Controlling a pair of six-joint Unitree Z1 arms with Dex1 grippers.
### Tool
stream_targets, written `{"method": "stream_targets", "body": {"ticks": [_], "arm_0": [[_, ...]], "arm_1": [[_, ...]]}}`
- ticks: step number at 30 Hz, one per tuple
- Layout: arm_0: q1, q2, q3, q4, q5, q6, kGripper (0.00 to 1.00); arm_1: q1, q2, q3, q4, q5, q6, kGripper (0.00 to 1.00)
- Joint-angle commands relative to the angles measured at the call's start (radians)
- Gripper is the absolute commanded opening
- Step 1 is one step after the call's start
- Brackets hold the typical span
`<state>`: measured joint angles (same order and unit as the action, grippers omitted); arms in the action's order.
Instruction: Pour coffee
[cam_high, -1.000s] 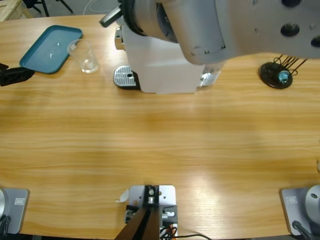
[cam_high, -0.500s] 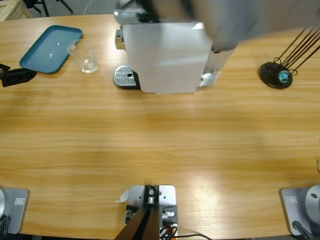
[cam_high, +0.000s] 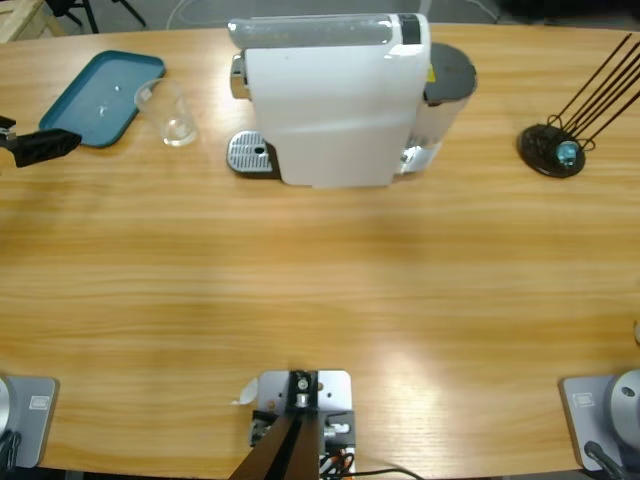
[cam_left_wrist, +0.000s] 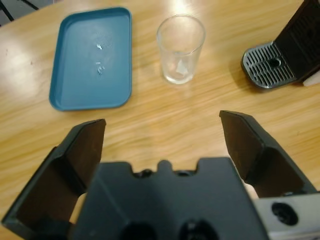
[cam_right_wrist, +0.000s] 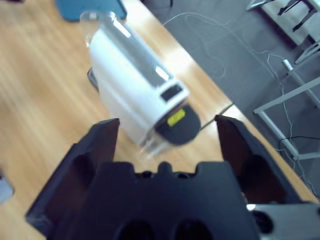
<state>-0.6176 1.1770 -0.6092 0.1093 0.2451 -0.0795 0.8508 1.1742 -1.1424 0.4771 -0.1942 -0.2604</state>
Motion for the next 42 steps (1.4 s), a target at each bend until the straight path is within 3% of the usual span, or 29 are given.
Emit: {"method": "stream_targets", "body": {"ticks": [1, 8, 17, 26, 42], "arm_0": [[-0.001, 0.212, 0.111, -0.272, -0.061, 0.029, 0.918], [-0.001, 0.437, 0.193, -0.681, -0.134, 0.029, 0.945], [0.045, 0.632, 0.204, -0.958, -0.052, 0.028, 0.968], [0.055, 0.813, 0.251, -1.261, -0.069, 0.026, 0.968], [0.107, 0.869, 0.262, -1.313, -0.130, 0.036, 0.882]], "arm_1": [[-0.007, -0.175, 0.140, 0.095, 0.021, 0.013, 0.996], [-0.007, -0.189, 0.187, 0.111, 0.048, 0.013, 0.996], [-0.008, -0.166, 0.214, 0.103, 0.076, 0.003, 0.996], [-0.049, -0.164, 0.219, 0.089, 0.102, -0.013, 0.996], [-0.087, -0.174, 0.240, 0.087, 0.139, -0.025, 1.000]]}}
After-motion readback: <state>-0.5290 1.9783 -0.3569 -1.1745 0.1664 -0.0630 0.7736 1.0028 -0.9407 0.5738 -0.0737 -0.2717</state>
